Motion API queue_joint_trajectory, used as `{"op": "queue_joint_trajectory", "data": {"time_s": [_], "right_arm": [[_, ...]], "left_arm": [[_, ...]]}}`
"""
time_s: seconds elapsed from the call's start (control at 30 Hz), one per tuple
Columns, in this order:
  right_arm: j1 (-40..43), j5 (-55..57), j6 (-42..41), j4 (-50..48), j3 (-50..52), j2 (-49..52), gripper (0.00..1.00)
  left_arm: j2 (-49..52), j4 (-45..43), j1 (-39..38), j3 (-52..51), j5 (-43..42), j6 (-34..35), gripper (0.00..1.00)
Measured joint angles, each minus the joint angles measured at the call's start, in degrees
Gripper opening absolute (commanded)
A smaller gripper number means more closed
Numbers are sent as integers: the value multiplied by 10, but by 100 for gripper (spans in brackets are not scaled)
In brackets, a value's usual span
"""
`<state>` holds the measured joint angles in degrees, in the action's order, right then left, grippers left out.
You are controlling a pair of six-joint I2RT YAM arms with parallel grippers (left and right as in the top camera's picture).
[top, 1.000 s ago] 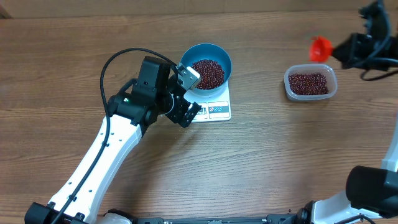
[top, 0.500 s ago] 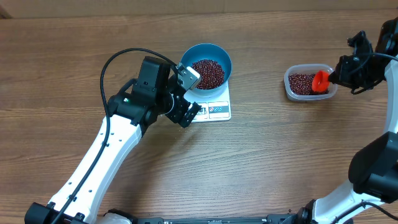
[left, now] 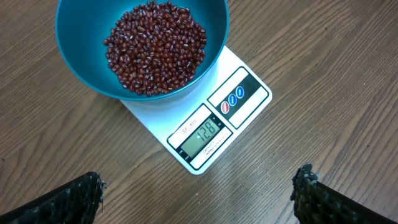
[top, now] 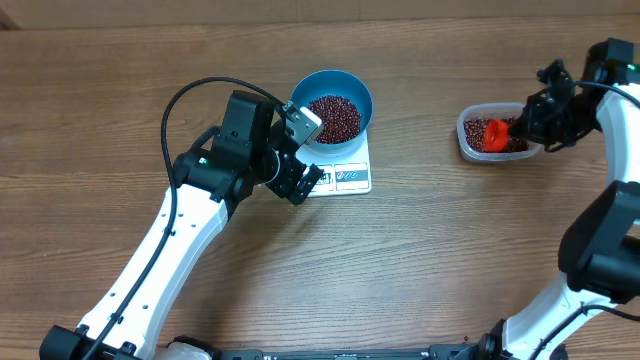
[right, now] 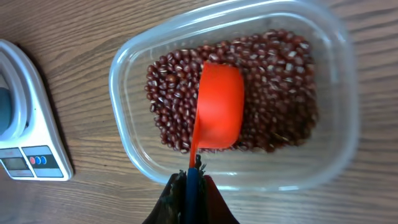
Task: Scoop item into bowl and weigh 150g on scale
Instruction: 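Dip the red scoop into the beans and lift it filled, then carry the filled scoop with the right gripper over the teal bowl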
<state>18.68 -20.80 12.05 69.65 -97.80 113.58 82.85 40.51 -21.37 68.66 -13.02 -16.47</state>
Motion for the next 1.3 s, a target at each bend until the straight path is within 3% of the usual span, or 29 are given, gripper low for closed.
{"op": "queue_joint_trajectory", "data": {"time_s": [0.33, 0.6, 0.97, 1.3], "right_arm": [[-17, -62, 0, 0, 0, 14, 4], [48, -141, 3, 17, 0, 15, 4], [186, -299, 116, 131, 1, 15, 4], [191, -423, 186, 184, 2, 15, 4]], "left_arm": [[0, 0, 0, 0, 0, 0, 100], [0, 0, 0, 0, 0, 0, 100], [0, 0, 0, 0, 0, 0, 99], [0, 0, 0, 0, 0, 0, 100]]}}
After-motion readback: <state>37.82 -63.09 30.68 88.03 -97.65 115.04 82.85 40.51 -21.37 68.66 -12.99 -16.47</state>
